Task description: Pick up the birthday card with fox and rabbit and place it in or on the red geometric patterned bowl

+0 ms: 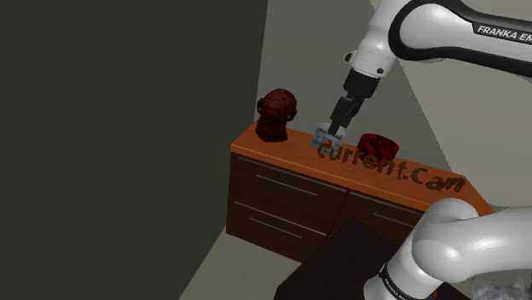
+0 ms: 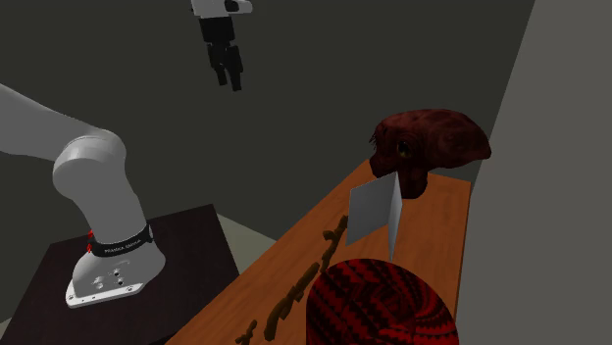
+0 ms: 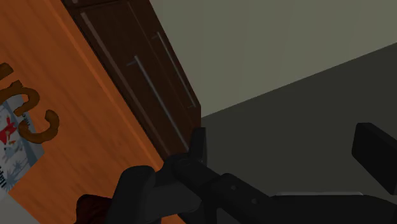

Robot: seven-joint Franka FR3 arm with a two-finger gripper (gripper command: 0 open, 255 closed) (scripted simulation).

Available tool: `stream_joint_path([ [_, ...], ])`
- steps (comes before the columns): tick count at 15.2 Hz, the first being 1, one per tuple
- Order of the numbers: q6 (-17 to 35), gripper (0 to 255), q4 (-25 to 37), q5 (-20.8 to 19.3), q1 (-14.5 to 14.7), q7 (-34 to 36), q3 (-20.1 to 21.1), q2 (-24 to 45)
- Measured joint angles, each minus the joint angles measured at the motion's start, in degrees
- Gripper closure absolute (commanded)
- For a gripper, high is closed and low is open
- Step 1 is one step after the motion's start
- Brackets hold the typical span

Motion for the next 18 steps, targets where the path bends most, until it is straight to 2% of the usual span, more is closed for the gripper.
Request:
stream_joint_path([
  [2,0.5,0,-0.4,-0.3,-0.2,-0.5,-0.4,0.2],
  [8,5.7,0,-1.4,-4.0,-2.3,-6.0,-5.2,4.6],
  [18,15.5,0,2.7,-8.3,-5.6,-15.9,-13.9,18.4],
])
